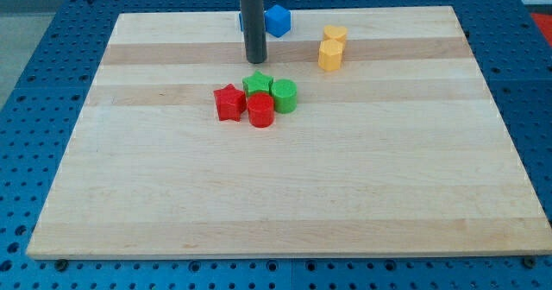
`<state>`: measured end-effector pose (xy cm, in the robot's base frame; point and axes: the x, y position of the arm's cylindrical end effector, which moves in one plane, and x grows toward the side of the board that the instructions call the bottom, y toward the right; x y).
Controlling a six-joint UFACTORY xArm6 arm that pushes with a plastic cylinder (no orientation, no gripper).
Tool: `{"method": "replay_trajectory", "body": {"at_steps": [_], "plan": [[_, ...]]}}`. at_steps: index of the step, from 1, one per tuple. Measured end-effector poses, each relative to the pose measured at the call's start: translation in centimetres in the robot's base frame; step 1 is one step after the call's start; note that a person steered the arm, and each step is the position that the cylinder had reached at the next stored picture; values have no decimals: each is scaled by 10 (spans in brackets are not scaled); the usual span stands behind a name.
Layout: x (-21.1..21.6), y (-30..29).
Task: Slide the green circle along with the green star to the left a bit
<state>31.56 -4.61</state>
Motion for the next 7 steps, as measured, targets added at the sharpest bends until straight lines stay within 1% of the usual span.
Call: {"method": "replay_trajectory", "body": {"at_steps": [2,3,4,5,6,7], "plan": [[32,48],[48,106],[70,136],[100,134],[108,112],[99,83]]}}
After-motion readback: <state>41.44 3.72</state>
